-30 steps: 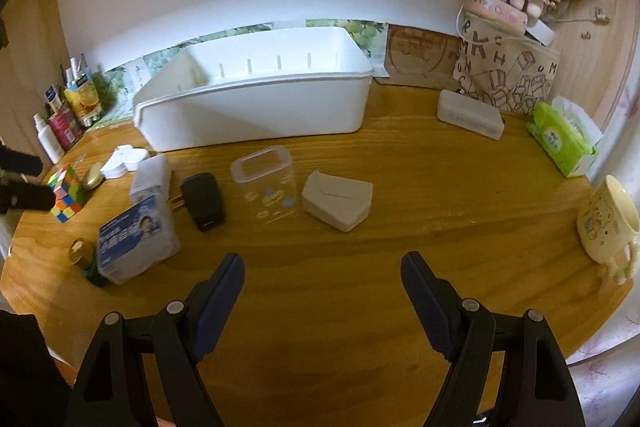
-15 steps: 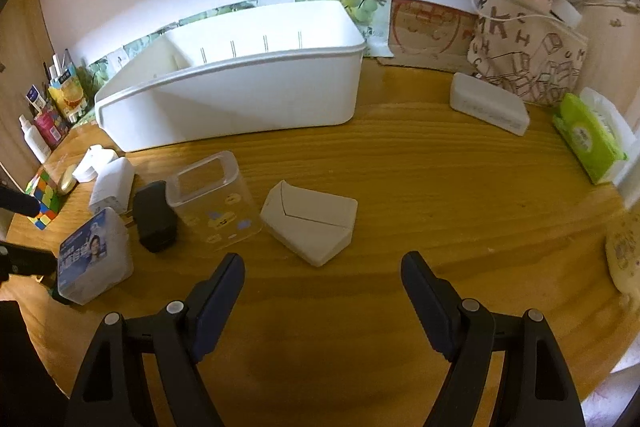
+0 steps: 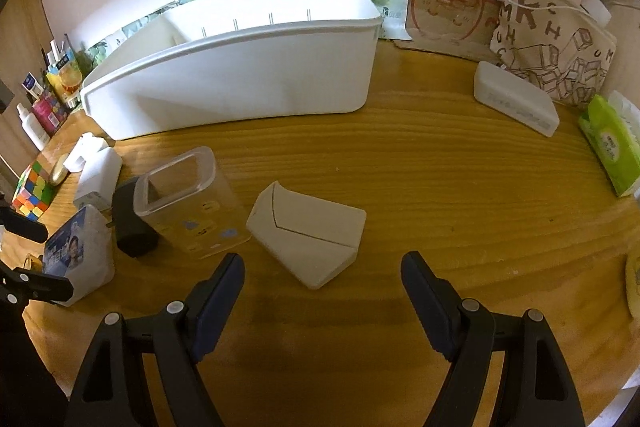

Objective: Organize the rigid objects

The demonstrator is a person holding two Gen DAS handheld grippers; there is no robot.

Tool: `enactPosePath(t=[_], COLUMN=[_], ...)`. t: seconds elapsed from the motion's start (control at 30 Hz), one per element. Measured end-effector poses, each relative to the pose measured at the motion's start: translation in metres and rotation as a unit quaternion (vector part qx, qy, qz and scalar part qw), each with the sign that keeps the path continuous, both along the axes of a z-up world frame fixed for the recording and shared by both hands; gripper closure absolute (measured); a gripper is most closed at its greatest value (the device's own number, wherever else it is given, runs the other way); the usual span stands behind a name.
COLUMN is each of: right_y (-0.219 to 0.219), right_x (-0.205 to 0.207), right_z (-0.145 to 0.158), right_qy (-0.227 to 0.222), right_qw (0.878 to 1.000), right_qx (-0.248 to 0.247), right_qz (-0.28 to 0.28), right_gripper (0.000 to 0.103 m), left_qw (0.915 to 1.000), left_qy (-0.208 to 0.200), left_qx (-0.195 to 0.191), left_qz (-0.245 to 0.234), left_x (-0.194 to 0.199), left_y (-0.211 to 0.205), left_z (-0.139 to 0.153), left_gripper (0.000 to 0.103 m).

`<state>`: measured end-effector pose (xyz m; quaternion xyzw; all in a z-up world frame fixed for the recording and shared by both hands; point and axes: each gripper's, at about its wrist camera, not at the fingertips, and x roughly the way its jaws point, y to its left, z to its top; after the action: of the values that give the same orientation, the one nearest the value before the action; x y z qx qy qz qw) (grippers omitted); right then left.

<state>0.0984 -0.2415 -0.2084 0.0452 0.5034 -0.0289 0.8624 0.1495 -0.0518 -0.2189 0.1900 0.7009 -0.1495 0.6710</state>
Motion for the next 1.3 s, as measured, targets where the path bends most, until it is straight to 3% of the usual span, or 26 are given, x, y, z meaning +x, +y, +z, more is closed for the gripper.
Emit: enactPosePath(t=[1.0,1.3], right_y=[0.006,0.006], right_x=[0.028,0.033], right_z=[-0.014,-0.013], right_qy=[0.021,0.020], right_qw=[1.000,1.000], right_qx=[-0.002,-0.009], right_qz=[0.016,0.015], right_gripper=[0.022,0.033], left_qw=[0.9991,0.9985], left_qy=[0.042,0.053], left_qx=[-0.006,-0.009], left_qz=[0.005,-0.002], left_x=[0.042,0.053], left_y=[-0.012,-0.013], left_z=[-0.032,-0.053], left_gripper=[0.020,0.025])
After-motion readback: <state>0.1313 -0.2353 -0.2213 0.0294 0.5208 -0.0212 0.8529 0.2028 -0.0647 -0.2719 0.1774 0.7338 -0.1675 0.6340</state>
